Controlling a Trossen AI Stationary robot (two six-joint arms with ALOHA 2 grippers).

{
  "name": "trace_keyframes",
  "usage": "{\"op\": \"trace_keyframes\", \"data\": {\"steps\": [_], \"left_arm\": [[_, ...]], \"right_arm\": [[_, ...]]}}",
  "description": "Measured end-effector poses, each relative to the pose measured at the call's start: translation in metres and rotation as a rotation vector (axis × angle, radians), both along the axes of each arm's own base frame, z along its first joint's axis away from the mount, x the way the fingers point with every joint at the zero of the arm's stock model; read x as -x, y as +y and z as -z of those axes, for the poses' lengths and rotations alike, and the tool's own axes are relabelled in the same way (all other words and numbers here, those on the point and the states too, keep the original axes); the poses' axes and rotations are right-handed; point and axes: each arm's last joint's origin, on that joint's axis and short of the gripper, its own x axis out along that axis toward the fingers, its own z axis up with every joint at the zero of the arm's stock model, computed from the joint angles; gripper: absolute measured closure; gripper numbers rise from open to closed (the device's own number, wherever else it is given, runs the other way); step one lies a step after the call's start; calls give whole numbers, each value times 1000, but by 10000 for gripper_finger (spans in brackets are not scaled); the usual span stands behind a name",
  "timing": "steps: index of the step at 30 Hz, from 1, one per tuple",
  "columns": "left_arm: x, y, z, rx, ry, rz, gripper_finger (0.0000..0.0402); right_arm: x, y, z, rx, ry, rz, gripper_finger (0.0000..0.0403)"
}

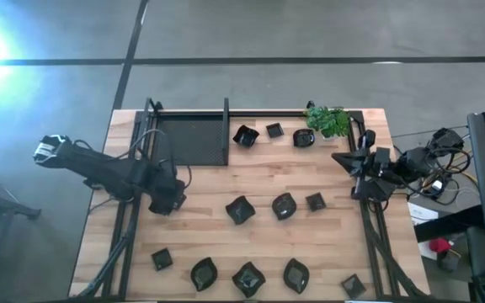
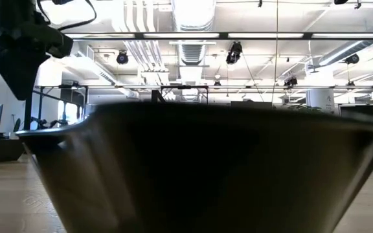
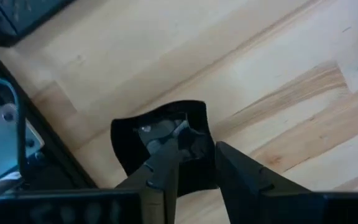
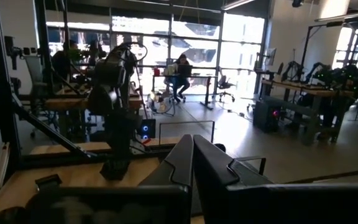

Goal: Pick & Place Mini shaped plates
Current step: Stack the black distorted square plate on top of the black distorted square plate on the table

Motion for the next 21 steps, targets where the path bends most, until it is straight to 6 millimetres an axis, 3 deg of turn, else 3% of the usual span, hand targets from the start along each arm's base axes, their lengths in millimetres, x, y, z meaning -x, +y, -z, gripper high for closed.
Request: {"op": "trace_keyframes", "data": {"steps": [9,21], "left_arm": [[-27,-7,18,22,-5,-4,301],[-43,-13,46,66,154,-58,301]], "right_arm": [[0,0,0,0,-1,6,394],[0,0,0,3,0,6,394]]}}
